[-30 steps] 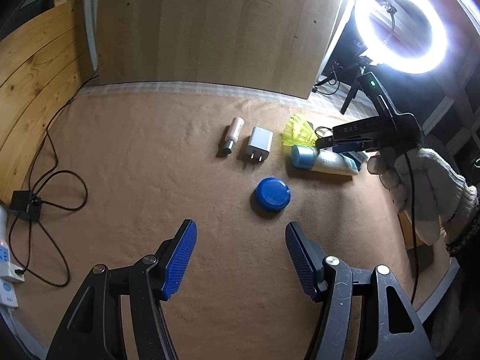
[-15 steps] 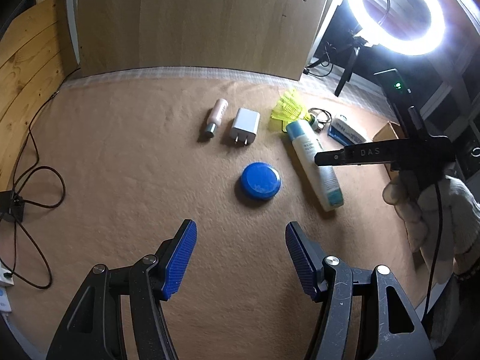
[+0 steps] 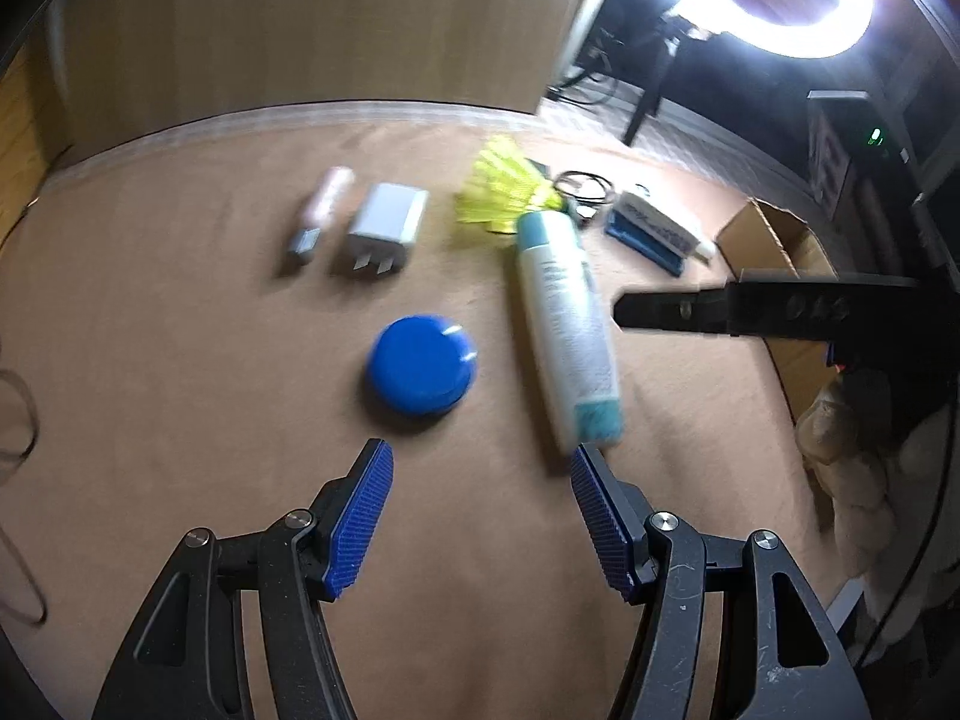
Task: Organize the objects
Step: 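Move the right tool to the white-and-blue lotion bottle and grasp it, then carry the lotion bottle with the right tool and release it into the box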
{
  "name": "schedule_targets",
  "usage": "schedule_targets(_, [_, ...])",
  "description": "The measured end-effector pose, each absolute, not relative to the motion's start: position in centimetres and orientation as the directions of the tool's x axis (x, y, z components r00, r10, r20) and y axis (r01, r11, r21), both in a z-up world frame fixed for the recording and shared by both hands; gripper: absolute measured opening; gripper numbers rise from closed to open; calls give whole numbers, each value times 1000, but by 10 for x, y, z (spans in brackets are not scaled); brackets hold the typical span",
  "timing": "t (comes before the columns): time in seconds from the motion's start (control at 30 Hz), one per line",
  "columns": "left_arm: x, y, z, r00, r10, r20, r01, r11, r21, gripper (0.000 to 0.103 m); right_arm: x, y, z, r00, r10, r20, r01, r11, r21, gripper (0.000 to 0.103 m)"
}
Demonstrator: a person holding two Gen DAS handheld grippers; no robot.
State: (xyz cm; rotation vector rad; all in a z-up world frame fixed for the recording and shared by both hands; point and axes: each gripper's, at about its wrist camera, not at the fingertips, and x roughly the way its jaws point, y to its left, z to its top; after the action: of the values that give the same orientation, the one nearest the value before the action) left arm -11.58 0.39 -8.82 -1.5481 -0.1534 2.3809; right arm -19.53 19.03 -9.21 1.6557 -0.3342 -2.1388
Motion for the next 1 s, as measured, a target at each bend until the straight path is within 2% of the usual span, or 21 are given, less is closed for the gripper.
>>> schedule_targets(0.27, [-163,52,-102,-327,334,-884,-282,-927,-246,67,-219,188,-109,-161,-512,-844,123,-859,498,54])
schedule_targets(0.63, [-193,64,-127,-261,385,-885,-256,-912,-321,66,-230,183,-131,-96,-549,-830,105,-835,540,54])
schedule_targets(0.67, [-193,65,-128,-261,387,-884,-259,-911,-322,64,-230,182,-131,-95,-550,-830,109,-834,541,54])
schedule_targets(0.8, [-191,72,-129,-255,401,-880,-270,-903,-334,53,-229,180,-133,-68,-568,-820,117,-821,559,36])
schedule_targets(1.0, [-181,74,-124,-262,414,-872,-254,-901,-351,53,-218,185,-125,-95,-557,-825,120,-829,546,36])
